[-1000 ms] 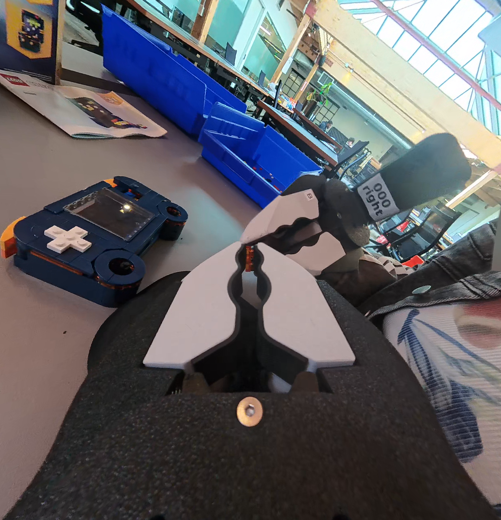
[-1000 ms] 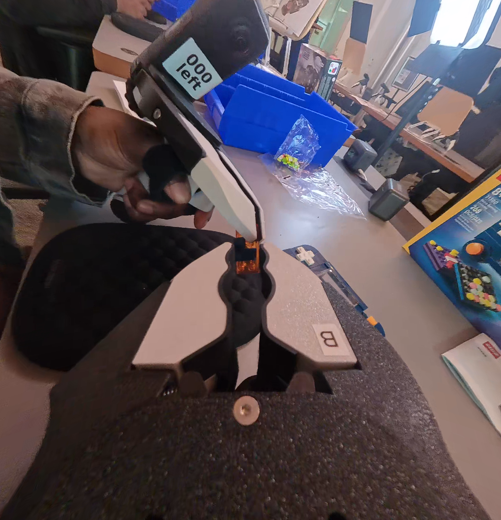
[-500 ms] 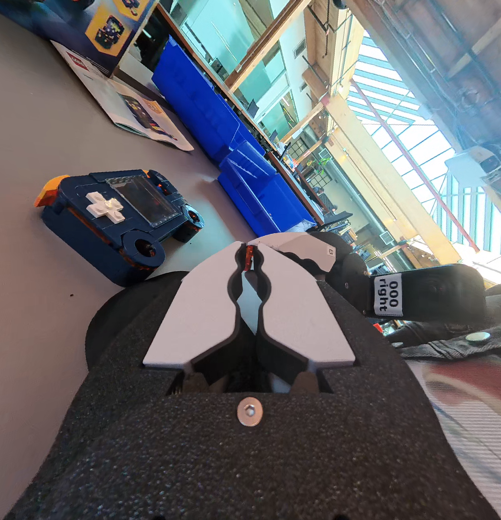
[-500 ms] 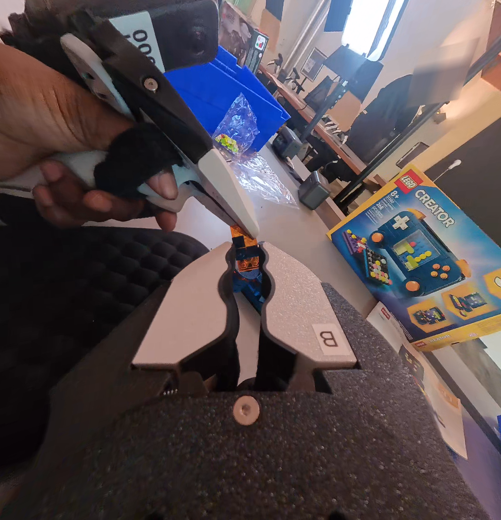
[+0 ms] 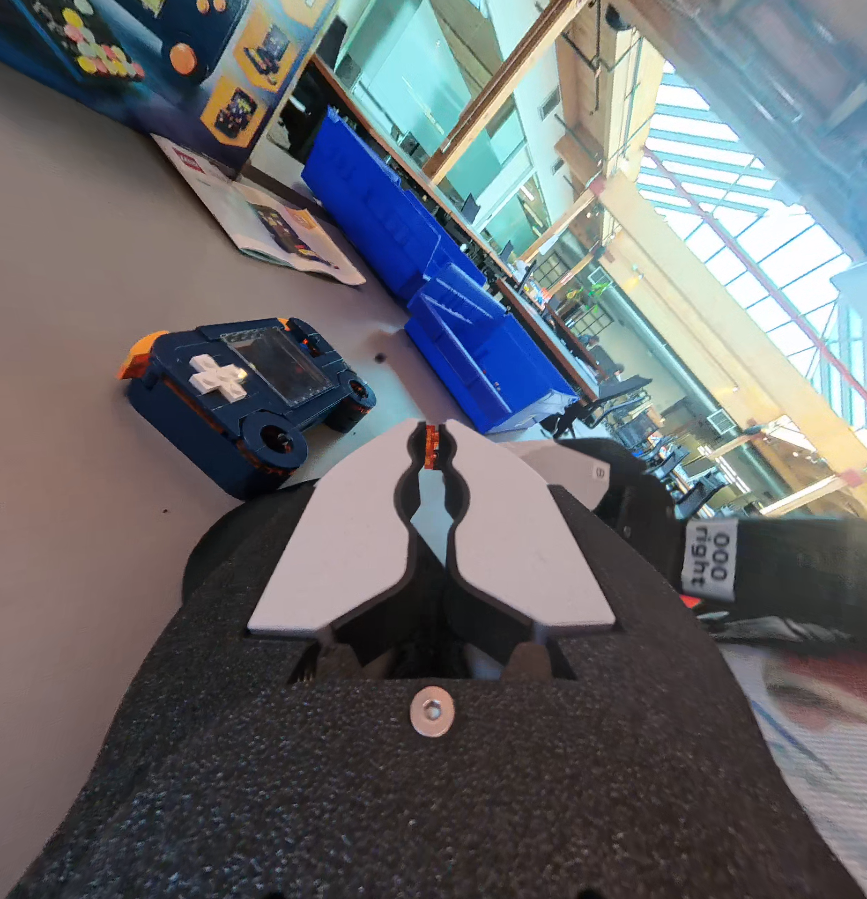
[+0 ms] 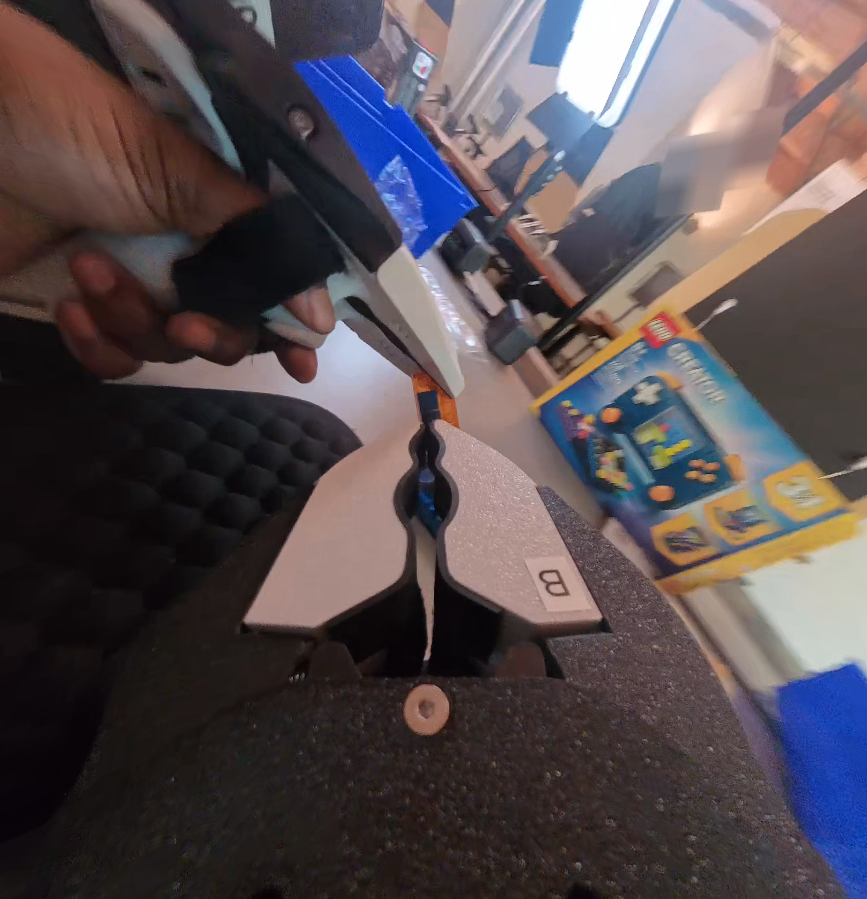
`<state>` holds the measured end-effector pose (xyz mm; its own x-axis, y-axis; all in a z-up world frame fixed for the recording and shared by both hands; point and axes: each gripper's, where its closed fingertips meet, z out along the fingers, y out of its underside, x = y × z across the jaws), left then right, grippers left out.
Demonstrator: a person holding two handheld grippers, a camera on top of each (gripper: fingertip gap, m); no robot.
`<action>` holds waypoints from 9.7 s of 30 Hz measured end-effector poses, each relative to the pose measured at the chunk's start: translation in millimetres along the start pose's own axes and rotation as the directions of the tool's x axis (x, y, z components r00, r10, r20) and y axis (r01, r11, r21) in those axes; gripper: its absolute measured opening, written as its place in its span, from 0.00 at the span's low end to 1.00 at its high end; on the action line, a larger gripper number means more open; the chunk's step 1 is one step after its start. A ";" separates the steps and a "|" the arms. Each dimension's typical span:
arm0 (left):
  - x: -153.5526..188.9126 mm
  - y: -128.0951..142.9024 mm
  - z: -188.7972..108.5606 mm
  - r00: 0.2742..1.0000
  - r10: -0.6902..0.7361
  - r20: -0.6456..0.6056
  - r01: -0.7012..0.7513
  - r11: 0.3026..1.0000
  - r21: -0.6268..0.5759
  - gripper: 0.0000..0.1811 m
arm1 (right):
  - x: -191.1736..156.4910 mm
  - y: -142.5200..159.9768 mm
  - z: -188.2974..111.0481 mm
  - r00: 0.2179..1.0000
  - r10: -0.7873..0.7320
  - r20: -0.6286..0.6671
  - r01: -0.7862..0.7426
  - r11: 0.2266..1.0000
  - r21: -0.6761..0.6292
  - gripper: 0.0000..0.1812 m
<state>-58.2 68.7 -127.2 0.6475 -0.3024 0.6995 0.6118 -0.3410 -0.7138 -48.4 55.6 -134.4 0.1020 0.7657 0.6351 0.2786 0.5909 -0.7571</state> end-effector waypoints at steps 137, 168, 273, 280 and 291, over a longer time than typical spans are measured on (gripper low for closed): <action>34.4 13.0 6.8 0.955 0.238 -0.179 -0.242 0.970 0.001 0.02 | 285.9 246.0 -226.7 0.932 0.361 -0.021 -0.269 0.655 -0.706 0.45; 37.4 8.1 4.1 0.953 0.235 -0.192 -0.233 0.972 0.034 0.02 | 355.1 269.3 -296.3 0.796 0.490 -0.356 -0.605 0.618 -0.502 0.81; 55.3 2.9 21.7 0.921 -0.300 -0.247 0.237 0.937 -0.256 0.02 | 33.8 -20.9 -36.8 0.951 -0.049 0.305 -0.032 0.967 0.254 0.04; 58.9 -4.8 21.6 0.952 -0.186 -0.242 0.126 0.962 -0.244 0.03 | 42.0 -29.1 -35.9 0.843 0.338 0.419 -0.475 0.833 0.284 0.04; 45.9 -20.3 13.8 0.945 -0.202 -0.257 0.172 0.976 -0.135 0.02 | 64.2 -26.6 -40.4 0.778 0.480 0.404 -0.609 0.734 0.300 0.04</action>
<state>-34.7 74.1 -81.1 0.3715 -0.4452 0.8147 0.6472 -0.5050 -0.5711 -10.7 78.7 -67.3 -0.1726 0.9826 0.0689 -0.1443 0.0439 -0.9886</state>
